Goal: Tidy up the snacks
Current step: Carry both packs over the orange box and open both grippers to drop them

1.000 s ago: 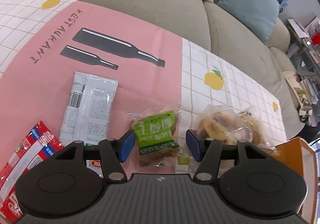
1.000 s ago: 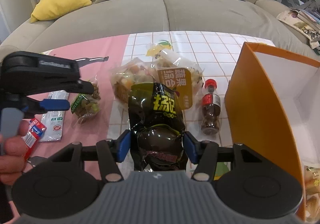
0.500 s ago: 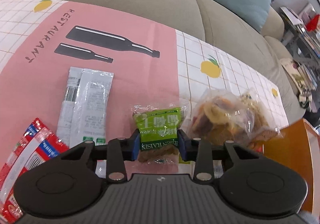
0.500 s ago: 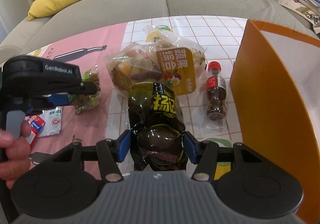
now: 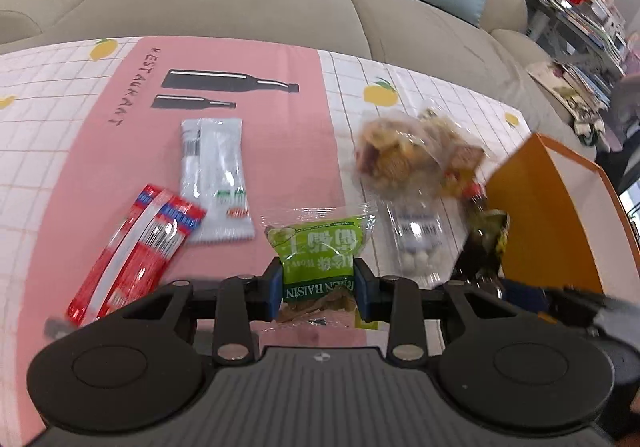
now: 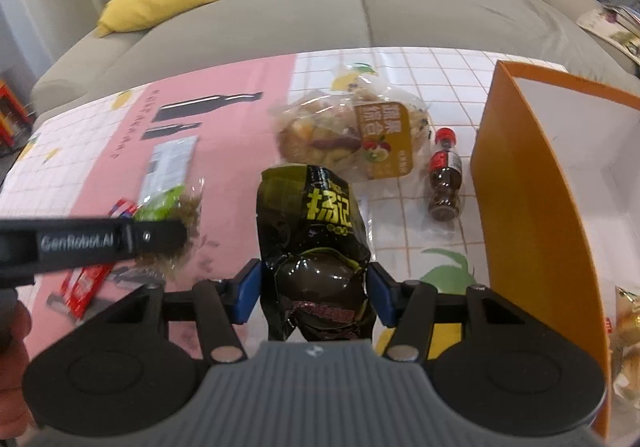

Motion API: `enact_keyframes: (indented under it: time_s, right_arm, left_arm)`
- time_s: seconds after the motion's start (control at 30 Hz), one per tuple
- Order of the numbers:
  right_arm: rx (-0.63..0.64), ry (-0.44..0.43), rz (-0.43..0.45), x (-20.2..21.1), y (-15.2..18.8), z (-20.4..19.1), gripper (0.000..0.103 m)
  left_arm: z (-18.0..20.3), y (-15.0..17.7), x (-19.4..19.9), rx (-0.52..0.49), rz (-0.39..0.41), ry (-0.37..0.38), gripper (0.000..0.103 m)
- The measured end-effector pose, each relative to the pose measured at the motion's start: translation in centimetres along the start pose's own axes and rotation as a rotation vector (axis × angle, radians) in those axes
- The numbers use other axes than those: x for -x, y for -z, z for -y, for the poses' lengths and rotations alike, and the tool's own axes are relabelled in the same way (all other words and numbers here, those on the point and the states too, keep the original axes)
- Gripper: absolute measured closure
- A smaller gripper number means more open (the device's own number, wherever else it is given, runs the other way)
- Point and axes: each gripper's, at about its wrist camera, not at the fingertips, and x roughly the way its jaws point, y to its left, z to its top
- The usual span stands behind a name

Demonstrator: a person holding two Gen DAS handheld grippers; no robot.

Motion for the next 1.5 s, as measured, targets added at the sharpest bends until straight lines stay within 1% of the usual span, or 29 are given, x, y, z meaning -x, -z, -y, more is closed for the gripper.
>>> enact_keyframes:
  time_s: [0.17,0.37,0.5,0.67,0.77,0.87,0.93,1.03,1.17,1.4,1.5]
  right_arm:
    - [0.040,-0.026,0.021,2.9,0.9,-0.3,0.048]
    - [0.036,-0.057,0.069,7.3,1.3,1.0,0.048]
    - [0.042,-0.056,0.089,10.3,1.3,2.7,0.048]
    - [0.064,-0.035,0.086,13.3,1.0,5.6,0.048]
    - [0.052,-0.019,0.074,14.7,0.7,8.0,0.048]
    - [0.057,0.021,0.063,15.9,0.6,10.3,0.048]
    - [0.076,0.063,0.061,16.5,0.5,11.8,0.048]
    - [0.087,0.107,0.051,16.9,0.3,13.9,0.048]
    - [0.086,0.132,0.025,16.4,-0.2,16.4,0.048]
    - [0.132,0.109,-0.029,13.1,-1.5,19.7,0.048]
    - [0.163,0.122,-0.053,11.5,-1.8,20.7,0.048]
  left_arm:
    - [1.5,1.3,3.0,-0.054,0.002,0.004,0.064]
    - [4.9,1.8,5.7,-0.132,0.030,0.047,0.064]
    - [7.8,1.7,7.3,-0.194,0.045,0.092,0.064]
    - [11.7,1.1,8.3,-0.291,0.052,0.141,0.064]
    - [14.4,0.8,8.3,-0.344,0.045,0.182,0.064]
    - [17.1,0.7,8.1,-0.414,0.043,0.204,0.064]
    - [18.8,0.5,7.8,-0.460,0.039,0.213,0.064]
    - [21.1,0.1,6.8,-0.526,0.026,0.215,0.064]
    - [23.7,-0.3,5.1,-0.612,0.019,0.204,0.064]
    - [26.9,-0.3,1.1,-0.716,-0.008,0.187,0.064]
    - [27.6,-0.3,-0.7,-0.733,-0.049,0.183,0.064]
